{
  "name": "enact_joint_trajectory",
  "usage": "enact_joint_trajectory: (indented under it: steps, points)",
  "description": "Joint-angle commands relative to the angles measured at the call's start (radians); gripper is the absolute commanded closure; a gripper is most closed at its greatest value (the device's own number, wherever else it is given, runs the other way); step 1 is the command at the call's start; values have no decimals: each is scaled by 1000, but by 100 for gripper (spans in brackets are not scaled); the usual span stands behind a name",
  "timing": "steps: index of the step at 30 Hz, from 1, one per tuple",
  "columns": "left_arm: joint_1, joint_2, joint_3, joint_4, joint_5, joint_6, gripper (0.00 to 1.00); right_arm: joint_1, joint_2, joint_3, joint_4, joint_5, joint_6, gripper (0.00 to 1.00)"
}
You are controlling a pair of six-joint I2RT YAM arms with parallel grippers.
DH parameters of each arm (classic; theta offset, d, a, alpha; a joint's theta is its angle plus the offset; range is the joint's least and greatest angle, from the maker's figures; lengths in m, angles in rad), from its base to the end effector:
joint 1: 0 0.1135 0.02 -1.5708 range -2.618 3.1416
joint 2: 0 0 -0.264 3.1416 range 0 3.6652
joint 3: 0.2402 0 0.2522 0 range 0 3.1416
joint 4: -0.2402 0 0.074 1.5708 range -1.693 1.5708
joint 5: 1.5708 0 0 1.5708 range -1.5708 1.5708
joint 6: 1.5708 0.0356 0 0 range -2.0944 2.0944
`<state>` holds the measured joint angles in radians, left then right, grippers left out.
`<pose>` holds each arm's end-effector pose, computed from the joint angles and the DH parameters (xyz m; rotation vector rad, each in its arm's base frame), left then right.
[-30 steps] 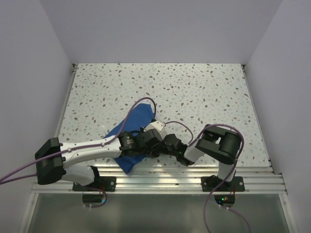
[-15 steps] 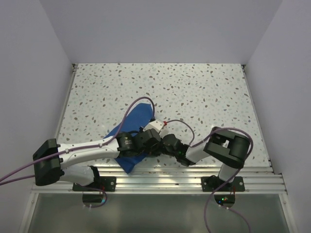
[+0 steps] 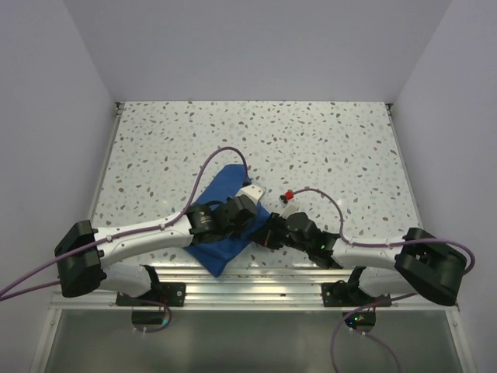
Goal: Prepare the surgical pack
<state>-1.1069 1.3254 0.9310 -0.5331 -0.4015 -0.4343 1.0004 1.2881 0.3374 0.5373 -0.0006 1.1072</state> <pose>0.1329 -0.2344 0.2454 0.6393 2.3226 -0.2070 0.1284 0.2002 0.1585 0.1200 2.2528 1.2816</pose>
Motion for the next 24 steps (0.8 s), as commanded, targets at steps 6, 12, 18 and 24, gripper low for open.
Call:
enact_joint_trajectory:
  steps: [6, 12, 18, 24]
  points:
    - [4, -11, 81, 165, 59, 9, 100, 0, -36, 34, -96, 76, -50, 100]
    - [4, -26, 72, 180, 101, 11, 100, 0, 103, 78, 59, 60, -27, 100]
    - [2, -29, 63, 200, 145, 16, 100, 0, 169, 84, 203, 89, -15, 100]
    - [2, -28, 51, 239, 187, 17, 100, 0, 261, 101, 367, 123, -38, 100]
